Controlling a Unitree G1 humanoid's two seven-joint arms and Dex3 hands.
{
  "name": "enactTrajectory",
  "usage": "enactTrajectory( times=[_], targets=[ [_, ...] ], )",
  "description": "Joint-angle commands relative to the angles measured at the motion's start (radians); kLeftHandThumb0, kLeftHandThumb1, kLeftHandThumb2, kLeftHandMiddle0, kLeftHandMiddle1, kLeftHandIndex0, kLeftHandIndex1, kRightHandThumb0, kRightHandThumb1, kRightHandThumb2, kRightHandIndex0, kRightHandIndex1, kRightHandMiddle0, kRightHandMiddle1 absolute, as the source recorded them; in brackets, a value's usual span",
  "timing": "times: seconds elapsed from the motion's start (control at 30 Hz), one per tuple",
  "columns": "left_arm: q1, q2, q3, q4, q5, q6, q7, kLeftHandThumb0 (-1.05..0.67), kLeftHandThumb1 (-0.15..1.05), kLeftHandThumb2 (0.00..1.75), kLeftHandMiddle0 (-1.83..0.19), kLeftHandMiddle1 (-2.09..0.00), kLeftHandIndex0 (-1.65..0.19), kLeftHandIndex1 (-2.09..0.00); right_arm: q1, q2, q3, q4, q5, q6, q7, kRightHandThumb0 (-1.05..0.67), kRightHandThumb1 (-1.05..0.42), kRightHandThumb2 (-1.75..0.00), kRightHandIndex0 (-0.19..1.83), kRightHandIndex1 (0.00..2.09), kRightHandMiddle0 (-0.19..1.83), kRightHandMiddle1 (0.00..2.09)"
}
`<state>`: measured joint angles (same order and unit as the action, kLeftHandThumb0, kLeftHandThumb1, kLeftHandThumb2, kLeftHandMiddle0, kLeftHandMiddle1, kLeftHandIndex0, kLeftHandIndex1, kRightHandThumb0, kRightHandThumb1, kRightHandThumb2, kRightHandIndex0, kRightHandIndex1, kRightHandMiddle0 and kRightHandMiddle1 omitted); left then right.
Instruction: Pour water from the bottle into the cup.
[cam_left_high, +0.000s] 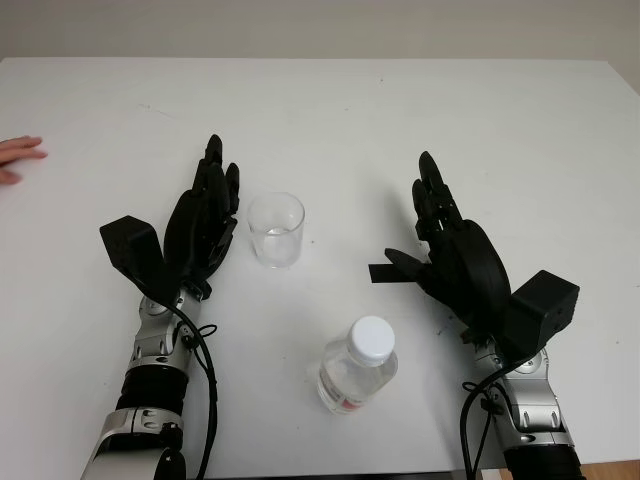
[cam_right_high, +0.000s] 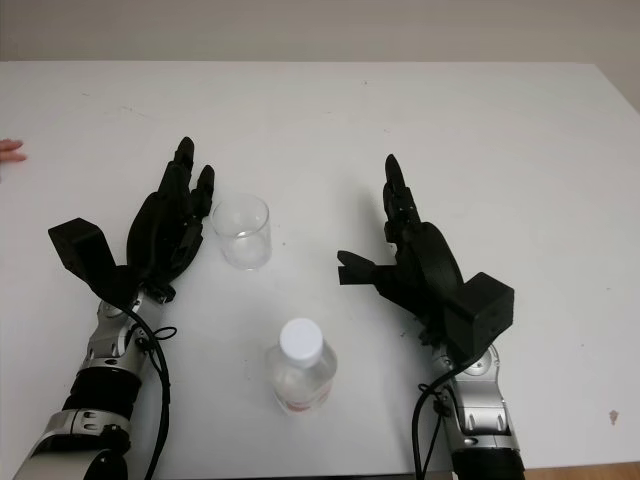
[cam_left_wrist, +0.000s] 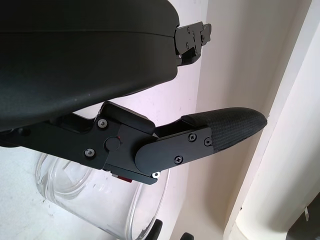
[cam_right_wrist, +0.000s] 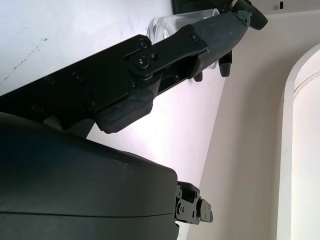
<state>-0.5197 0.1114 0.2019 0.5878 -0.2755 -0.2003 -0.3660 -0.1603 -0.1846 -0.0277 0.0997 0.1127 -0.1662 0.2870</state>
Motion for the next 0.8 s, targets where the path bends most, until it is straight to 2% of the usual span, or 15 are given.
enactTrajectory(
  times=[0.0,0.27,0.37,0.6,0.7,0.77],
  targets=[
    [0.009,0.002,-0.001,-0.001,-0.006,-0.001,-0.011,-0.84,1.05,0.70,0.18,-0.05,0.19,0.00,0.004,0.005,0.002,-0.019,0.002,0.003,0.001,-1.03,-0.93,-0.05,-0.19,0.00,-0.19,0.00],
    [0.007,-0.007,-0.003,0.002,0.004,-0.003,0.010,-0.84,1.05,0.70,0.17,-0.06,0.18,-0.01,-0.011,-0.006,0.000,-0.001,-0.004,0.014,0.008,-1.04,-0.93,-0.06,-0.19,0.00,-0.19,0.00],
    [0.006,-0.004,0.002,0.010,-0.005,-0.005,-0.001,-0.84,1.05,0.69,0.17,-0.05,0.19,-0.01,-0.003,-0.028,-0.014,-0.030,0.064,0.062,0.079,-1.01,-0.92,-0.05,-0.19,0.00,-0.19,0.00],
    [-0.009,0.003,0.006,0.004,-0.004,0.007,0.010,-0.85,1.05,0.68,0.16,-0.06,0.18,-0.02,0.082,-0.216,-0.107,-0.183,0.368,0.186,0.464,-1.01,-0.94,-0.06,-0.19,0.00,-0.19,0.00],
    [-0.017,0.005,0.004,0.010,-0.002,0.007,0.008,-0.85,1.05,0.69,0.17,-0.06,0.19,-0.02,0.108,-0.303,-0.139,-0.163,0.442,0.155,0.687,-1.04,-0.96,-0.06,-0.19,0.00,-0.16,0.02],
    [-0.021,0.004,0.003,0.015,-0.001,0.008,0.008,-0.85,1.05,0.69,0.17,-0.05,0.19,-0.02,0.127,-0.342,-0.152,-0.157,0.460,0.141,0.781,-1.05,-0.96,-0.06,-0.17,0.02,-0.11,0.05]
  ],
)
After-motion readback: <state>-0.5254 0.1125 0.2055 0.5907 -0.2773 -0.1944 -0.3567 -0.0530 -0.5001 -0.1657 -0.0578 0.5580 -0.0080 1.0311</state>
